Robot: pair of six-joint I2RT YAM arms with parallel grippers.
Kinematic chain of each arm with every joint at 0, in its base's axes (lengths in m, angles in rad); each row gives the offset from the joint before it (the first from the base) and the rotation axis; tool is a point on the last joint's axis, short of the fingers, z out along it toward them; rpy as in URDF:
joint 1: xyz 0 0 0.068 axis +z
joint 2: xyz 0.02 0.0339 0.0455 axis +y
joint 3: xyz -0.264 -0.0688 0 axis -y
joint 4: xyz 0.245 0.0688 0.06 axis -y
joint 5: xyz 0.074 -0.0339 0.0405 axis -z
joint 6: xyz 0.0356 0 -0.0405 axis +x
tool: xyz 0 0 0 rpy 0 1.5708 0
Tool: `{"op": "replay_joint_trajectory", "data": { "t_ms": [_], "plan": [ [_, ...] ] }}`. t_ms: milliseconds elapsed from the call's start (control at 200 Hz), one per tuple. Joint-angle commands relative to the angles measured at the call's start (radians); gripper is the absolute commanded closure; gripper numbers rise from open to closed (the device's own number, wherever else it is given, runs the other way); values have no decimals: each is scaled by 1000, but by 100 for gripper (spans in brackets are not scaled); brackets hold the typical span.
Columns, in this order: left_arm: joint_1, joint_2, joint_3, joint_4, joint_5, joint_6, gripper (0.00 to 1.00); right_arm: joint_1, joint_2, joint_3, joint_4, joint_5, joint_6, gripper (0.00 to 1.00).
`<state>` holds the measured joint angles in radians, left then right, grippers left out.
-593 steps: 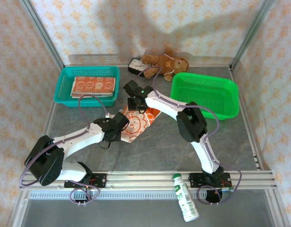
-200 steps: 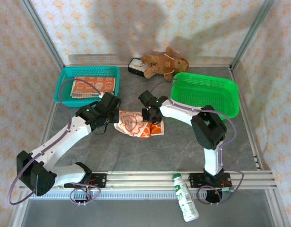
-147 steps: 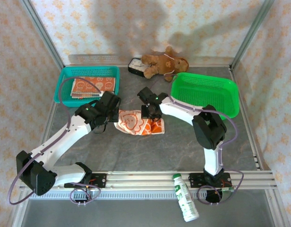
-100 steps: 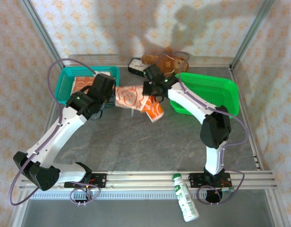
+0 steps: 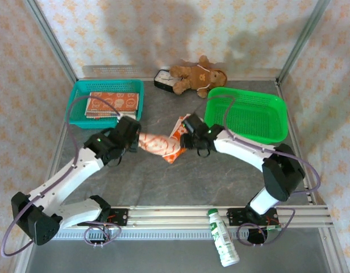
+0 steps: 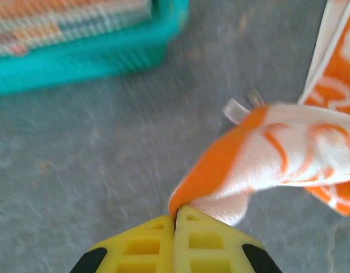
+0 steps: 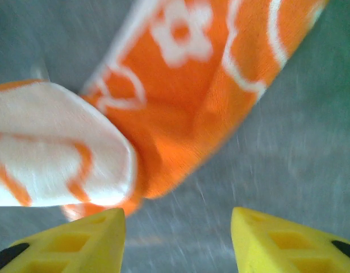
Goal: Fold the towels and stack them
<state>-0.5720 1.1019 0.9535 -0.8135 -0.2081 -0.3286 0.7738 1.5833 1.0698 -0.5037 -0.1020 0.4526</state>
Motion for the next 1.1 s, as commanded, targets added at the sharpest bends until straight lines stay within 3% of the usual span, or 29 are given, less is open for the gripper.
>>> {"op": "replay_joint_trajectory", "data": {
  "t_ms": [0, 405, 485, 616, 751, 876, 1096],
  "plan": [
    [-12, -24, -82, 84, 68, -81, 100, 5, -15, 23, 56, 19, 59, 48],
    [-19, 150, -95, -63, 95, -168, 100, -4, 412, 536, -120, -105, -9, 53],
    [-21, 143, -104, -82, 74, -181, 100, 2, 478, 598, -145, -146, -14, 59],
    [-20, 133, -117, -105, 39, -201, 100, 29, 490, 551, -126, -192, -10, 68],
    [-21, 152, -122, -112, 25, -230, 100, 58, 413, 390, -72, -210, 35, 82],
    [-20, 164, -120, -110, 24, -229, 100, 99, 318, 243, -28, -182, 69, 83],
    [-21, 203, -148, -99, 73, -248, 100, 135, 326, 165, -26, -151, 83, 82]
  ]
}}
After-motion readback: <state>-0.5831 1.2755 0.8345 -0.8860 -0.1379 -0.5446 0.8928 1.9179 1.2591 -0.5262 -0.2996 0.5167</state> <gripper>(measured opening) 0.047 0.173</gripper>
